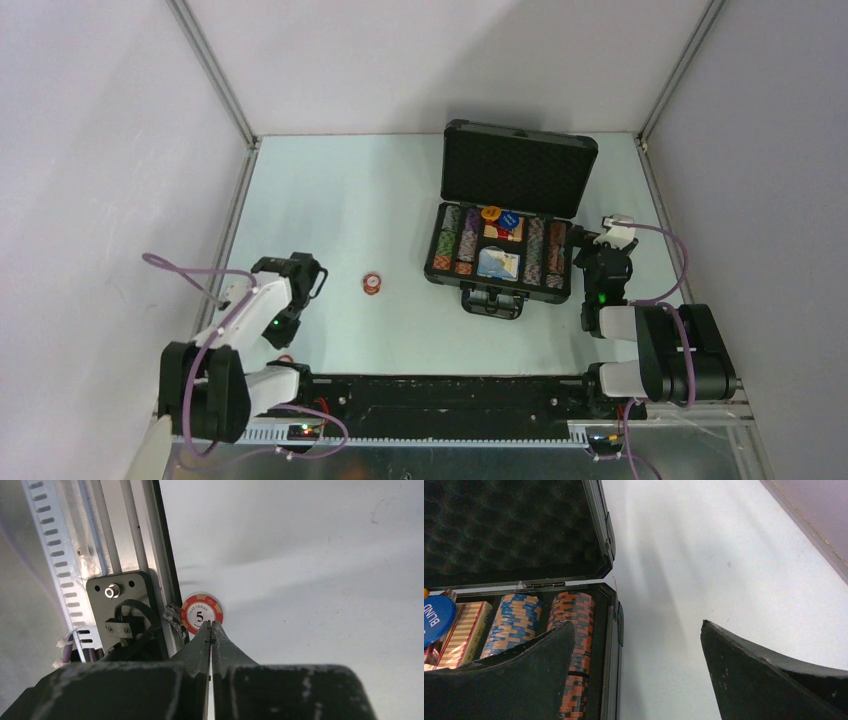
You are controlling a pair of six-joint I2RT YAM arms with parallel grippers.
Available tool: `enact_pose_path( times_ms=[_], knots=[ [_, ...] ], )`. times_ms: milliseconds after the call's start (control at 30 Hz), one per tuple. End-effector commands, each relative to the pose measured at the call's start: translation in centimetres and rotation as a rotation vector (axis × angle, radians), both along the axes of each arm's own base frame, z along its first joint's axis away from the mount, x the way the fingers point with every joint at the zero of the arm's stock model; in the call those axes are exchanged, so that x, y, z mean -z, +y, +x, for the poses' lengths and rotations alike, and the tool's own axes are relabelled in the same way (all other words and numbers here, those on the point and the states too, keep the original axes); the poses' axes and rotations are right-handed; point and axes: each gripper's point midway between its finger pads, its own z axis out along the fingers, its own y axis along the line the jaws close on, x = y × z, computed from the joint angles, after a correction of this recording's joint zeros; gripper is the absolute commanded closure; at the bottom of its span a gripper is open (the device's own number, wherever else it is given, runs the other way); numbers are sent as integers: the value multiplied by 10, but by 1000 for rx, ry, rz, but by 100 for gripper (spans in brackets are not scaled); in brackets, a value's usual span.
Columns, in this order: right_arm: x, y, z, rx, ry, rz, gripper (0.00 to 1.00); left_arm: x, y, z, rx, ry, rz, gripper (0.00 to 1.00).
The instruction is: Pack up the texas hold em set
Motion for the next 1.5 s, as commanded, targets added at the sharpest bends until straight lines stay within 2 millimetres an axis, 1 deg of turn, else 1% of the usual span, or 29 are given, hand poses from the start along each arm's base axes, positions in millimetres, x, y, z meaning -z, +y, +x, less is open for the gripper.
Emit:
enact_pose_path(
  times_ms=[0, 133, 200, 300, 367, 900, 1233, 1467],
  knots=[
    [-12, -4, 7, 13, -35, -14, 1, 3, 4, -1, 30, -70, 12, 98],
    [-11, -4, 7, 12, -33, -14, 1, 13, 1, 4, 52, -83, -15, 98],
    [-11, -4, 7, 12, -33, -15, 1, 17, 0, 2, 57, -73, -28, 99],
    [-11, -3, 7, 11, -32, -13, 1, 26, -2, -7, 51, -25, -51, 99],
    [-11, -4, 7, 12, -33, -14, 0, 28, -4, -9, 55, -8, -63, 100],
    [-11, -4, 7, 12, -33, -14, 1, 26, 2, -8, 92, 128, -30, 100],
    [-11, -4, 7, 12, -33, -14, 1, 25, 1, -7, 106, 206, -31, 97],
    [-12, -4, 7, 12, -34, -14, 1, 24, 5, -8, 91, 168, -5, 96]
  ],
)
